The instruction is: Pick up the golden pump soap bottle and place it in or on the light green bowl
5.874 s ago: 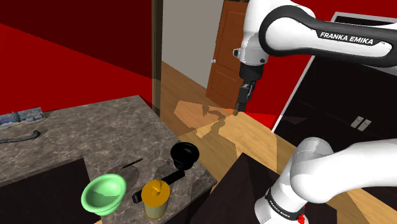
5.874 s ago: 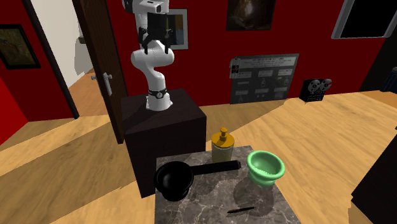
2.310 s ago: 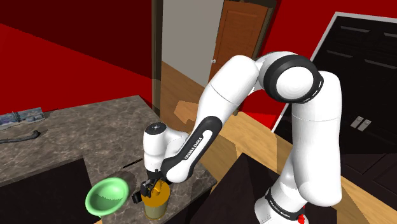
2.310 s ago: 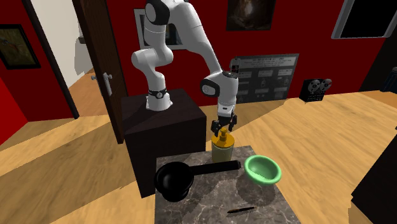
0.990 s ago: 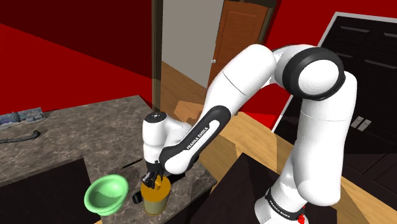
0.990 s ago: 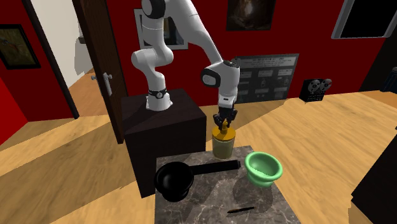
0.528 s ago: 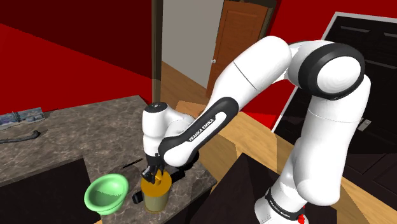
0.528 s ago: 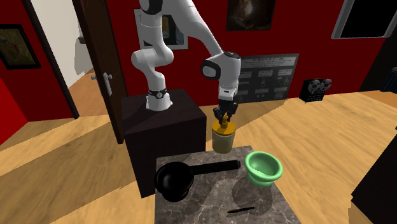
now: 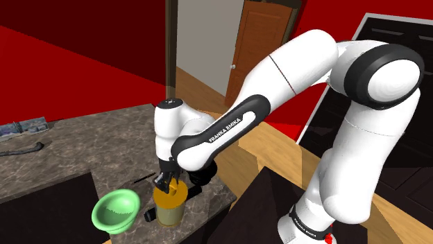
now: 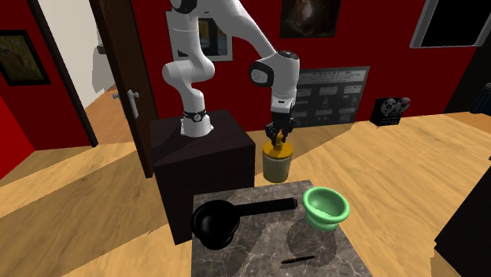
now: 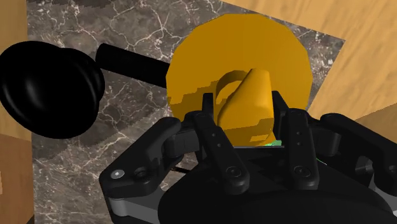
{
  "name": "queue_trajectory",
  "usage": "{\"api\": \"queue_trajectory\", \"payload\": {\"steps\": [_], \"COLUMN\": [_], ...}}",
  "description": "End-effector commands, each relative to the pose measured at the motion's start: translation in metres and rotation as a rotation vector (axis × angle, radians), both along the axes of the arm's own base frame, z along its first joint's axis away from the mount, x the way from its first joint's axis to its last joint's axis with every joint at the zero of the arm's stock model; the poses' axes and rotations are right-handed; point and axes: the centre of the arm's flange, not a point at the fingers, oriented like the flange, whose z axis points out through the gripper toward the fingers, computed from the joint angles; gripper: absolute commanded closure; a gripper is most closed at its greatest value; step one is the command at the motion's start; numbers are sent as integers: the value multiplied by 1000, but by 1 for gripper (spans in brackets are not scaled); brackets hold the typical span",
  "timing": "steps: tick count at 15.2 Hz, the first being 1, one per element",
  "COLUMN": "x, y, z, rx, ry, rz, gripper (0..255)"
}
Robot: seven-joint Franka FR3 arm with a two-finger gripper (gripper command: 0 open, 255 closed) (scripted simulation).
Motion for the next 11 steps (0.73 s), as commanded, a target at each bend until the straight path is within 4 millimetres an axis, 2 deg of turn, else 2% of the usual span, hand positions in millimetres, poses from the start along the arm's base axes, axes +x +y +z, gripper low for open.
{"api": "queue_trajectory", "payload": {"steps": [1,8,11], "x": [-1,-1,30], "y": [-1,-1,21], "z": [10,44,57], "rx": [0,0,0], "ry": [0,0,0], "rz": [0,0,0], "gripper": [255,255,255]}}
